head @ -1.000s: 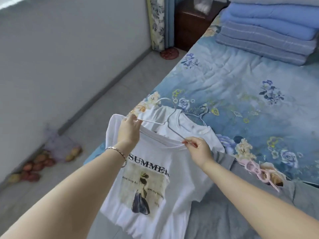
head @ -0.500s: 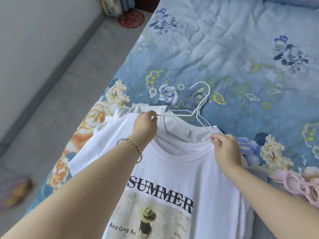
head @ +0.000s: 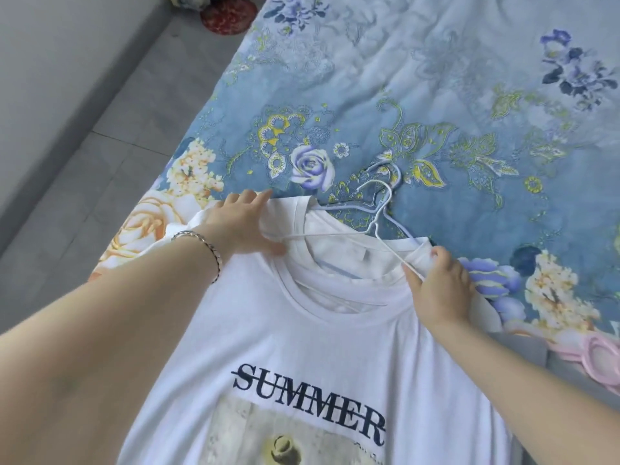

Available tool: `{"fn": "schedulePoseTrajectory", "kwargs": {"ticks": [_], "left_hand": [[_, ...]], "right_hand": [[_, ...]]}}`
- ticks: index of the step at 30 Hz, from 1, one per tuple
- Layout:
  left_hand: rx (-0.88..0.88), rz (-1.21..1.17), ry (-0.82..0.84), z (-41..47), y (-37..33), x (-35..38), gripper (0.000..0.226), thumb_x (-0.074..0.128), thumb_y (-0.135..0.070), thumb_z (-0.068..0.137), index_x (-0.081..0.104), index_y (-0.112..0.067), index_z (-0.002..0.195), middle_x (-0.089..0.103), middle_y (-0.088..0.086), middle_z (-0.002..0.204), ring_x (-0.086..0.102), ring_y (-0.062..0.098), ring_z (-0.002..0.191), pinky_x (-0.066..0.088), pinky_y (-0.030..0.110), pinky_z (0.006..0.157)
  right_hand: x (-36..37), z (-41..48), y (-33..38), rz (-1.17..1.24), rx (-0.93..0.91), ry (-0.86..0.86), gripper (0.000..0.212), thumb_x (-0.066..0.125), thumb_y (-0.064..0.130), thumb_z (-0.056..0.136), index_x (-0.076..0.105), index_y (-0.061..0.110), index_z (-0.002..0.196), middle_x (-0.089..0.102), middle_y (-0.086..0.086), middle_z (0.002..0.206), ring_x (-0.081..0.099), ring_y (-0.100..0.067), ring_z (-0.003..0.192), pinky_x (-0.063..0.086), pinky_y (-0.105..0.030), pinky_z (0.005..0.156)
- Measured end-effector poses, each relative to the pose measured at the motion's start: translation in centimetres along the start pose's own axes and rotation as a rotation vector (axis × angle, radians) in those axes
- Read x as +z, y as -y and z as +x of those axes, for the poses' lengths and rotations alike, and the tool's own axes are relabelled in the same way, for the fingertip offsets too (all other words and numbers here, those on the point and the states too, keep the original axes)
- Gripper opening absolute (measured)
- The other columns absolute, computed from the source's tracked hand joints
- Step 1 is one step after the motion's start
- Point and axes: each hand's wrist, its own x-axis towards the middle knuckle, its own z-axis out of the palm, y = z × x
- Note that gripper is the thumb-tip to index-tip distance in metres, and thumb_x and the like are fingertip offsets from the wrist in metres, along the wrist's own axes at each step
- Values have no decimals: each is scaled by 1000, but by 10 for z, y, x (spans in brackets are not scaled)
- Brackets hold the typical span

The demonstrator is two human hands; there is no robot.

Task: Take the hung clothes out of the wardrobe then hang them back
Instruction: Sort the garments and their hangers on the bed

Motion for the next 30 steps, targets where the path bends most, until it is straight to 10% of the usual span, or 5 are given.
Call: {"fn": "schedulePoseTrajectory", "kwargs": {"ticks": [5,16,21,25,30], "left_hand": [[-27,88,30,-16,-6,-12,83,69,-65,64,43,-22,129,43,7,128,37,28,125,36,39,100],[243,-111,-413,-189,0,-108,65,53,-63,59,57,-26,113,69,-2,93,65,25,89,42,32,89],[179,-310,-498,-288,-6,-154,21,59,-23,84,66,-16,102,67,4,93,63,23,91,36,24,69],[-2,-476,-619,-361,19,-185,23,51,2,85,66,-8,99,59,0,92,56,27,100,31,24,73],[-238,-748,-952,-440,32,-240,31,47,4,87,47,-18,65,51,0,64,42,26,73,29,21,57]], "right_hand": [[-39,-5,3,9,-20,163,48,46,51,91,56,5,101,66,-20,100,61,-38,97,44,-39,73],[-186,-131,52,101,-472,-133,44,55,53,72,49,15,50,52,-2,39,54,-22,32,16,-17,34],[-261,-205,98,209,-569,-43,46,45,61,74,52,17,62,65,-3,60,64,-26,57,13,-25,42],[-322,-249,133,266,-678,140,42,40,62,89,52,22,88,65,-4,105,59,-29,101,27,-29,65],[-404,-294,169,84,-894,375,21,62,40,81,46,29,89,59,2,101,58,-23,105,38,-29,72]]}}
